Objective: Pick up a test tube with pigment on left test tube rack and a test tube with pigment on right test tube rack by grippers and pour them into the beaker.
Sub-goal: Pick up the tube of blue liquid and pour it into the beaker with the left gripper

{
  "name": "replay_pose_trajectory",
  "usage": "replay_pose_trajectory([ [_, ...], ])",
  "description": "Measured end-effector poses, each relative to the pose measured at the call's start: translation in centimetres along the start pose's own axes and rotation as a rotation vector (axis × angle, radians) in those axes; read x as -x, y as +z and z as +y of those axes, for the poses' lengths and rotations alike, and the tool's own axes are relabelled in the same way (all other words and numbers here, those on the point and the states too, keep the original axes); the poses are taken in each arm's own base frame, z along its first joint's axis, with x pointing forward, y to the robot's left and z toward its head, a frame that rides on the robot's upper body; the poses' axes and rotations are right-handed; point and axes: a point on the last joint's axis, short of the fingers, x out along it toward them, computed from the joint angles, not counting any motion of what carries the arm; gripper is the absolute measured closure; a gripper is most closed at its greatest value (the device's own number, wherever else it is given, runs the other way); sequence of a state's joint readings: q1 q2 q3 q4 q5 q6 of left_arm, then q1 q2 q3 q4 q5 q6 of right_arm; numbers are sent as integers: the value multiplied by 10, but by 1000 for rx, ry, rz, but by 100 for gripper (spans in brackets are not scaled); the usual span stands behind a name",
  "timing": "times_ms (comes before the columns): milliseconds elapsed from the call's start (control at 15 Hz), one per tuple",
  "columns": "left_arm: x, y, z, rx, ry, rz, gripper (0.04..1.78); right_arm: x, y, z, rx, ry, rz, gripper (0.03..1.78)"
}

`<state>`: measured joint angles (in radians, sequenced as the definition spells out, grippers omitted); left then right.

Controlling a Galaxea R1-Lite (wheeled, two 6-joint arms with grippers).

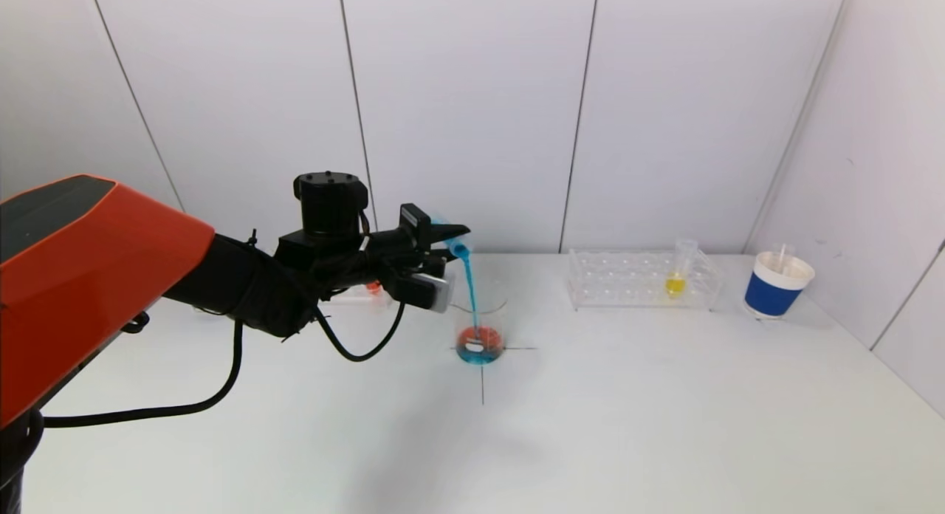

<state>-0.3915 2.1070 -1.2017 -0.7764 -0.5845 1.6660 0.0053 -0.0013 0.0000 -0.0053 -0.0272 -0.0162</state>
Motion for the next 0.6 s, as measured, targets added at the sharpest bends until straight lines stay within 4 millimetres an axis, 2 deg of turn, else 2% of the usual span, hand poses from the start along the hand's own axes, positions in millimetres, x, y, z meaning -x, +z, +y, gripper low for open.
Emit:
replay_pose_trajectory([
  [600,-9,6,-8,-50,-26,18,138,0,0,0,0,0,0,4],
])
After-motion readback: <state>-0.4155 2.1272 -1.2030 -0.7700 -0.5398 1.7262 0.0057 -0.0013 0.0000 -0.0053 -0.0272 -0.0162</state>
